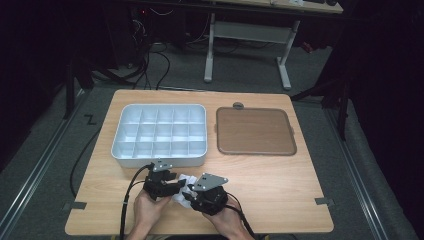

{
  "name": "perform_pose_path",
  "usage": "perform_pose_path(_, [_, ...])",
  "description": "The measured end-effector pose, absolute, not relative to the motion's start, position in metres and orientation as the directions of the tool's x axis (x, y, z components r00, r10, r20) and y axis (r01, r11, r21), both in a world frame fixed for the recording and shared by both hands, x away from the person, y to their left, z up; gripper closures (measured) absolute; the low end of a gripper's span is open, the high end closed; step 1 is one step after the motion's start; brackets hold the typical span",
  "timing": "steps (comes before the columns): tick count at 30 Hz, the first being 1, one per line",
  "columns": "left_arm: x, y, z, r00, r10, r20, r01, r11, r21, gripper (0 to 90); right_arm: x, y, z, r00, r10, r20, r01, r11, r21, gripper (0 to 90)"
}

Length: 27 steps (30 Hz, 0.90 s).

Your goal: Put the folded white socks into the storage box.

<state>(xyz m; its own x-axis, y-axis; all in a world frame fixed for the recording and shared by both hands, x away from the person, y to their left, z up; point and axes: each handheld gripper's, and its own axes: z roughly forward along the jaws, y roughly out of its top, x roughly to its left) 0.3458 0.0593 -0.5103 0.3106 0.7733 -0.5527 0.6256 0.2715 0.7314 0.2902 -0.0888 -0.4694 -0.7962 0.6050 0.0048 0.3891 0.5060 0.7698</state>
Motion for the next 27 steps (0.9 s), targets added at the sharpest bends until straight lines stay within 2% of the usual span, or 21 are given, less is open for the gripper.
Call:
perform_pose_path(4, [0.345, 0.059, -0.511, 0.307, 0.775, -0.552, 0.629, 0.269, 0.729, 51.9, 0.299, -0.086, -0.480, -0.780, 0.624, -0.033, 0.404, 0.544, 0.735, 70.7])
perform_pose_path(10, [0.343, 0.058, -0.513, 0.308, 0.771, -0.558, 0.641, 0.266, 0.720, 51.2, 0.310, -0.103, -0.497, -0.748, 0.662, -0.047, 0.454, 0.562, 0.691, 74.0])
perform_pose_path(17, [0.344, 0.055, -0.516, 0.293, 0.763, -0.577, 0.647, 0.286, 0.707, 52.8, 0.318, -0.115, -0.499, -0.729, 0.684, -0.028, 0.473, 0.533, 0.701, 76.7])
perform_pose_path(21, [0.343, 0.052, -0.516, 0.306, 0.776, -0.551, 0.635, 0.265, 0.726, 54.7, 0.314, -0.113, -0.488, -0.740, 0.671, -0.049, 0.436, 0.533, 0.725, 78.5])
perform_pose_path(27, [0.343, 0.052, -0.517, 0.317, 0.781, -0.538, 0.627, 0.253, 0.737, 55.9, 0.331, -0.110, -0.497, -0.748, 0.663, -0.031, 0.462, 0.554, 0.693, 79.4])
